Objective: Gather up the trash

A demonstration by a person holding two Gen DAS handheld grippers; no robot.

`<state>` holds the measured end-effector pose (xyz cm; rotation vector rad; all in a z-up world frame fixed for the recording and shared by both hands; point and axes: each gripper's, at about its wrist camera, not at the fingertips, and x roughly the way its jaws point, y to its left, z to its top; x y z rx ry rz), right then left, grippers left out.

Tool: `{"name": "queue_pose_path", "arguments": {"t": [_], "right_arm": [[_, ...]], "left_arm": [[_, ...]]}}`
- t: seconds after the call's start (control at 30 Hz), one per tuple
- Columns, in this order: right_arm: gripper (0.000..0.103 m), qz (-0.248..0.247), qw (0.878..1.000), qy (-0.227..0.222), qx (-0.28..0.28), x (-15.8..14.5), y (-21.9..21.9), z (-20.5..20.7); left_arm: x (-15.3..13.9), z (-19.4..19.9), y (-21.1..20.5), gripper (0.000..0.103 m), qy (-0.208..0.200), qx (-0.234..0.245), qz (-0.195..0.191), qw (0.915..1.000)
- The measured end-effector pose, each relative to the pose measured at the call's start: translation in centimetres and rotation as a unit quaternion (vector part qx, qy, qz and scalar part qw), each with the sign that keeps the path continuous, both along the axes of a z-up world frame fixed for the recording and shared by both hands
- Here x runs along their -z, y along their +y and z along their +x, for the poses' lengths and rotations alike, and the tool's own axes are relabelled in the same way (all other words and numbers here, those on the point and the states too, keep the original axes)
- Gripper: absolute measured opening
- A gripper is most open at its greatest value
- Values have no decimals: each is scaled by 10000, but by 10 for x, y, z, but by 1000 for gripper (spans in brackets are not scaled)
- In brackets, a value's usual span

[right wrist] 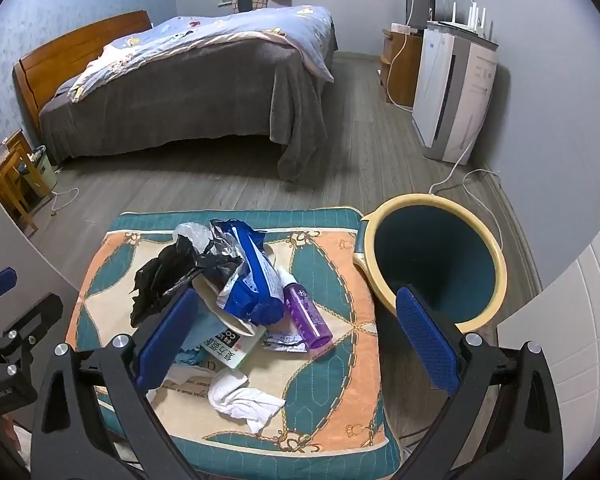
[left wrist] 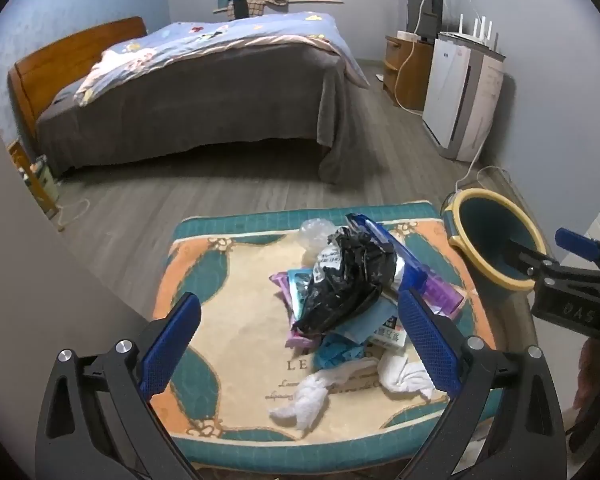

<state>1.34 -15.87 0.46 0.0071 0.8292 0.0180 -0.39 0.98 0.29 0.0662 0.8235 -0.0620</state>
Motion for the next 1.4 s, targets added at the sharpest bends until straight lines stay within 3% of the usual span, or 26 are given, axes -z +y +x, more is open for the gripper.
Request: {"name": "queue_pose_path", "arguments": {"t": [1.4], "right_arm": [[97,-34,9999,111,67,7,-10,1]], "left_arm": [[0,0,6,98,17,-22,-6,10000]]}}
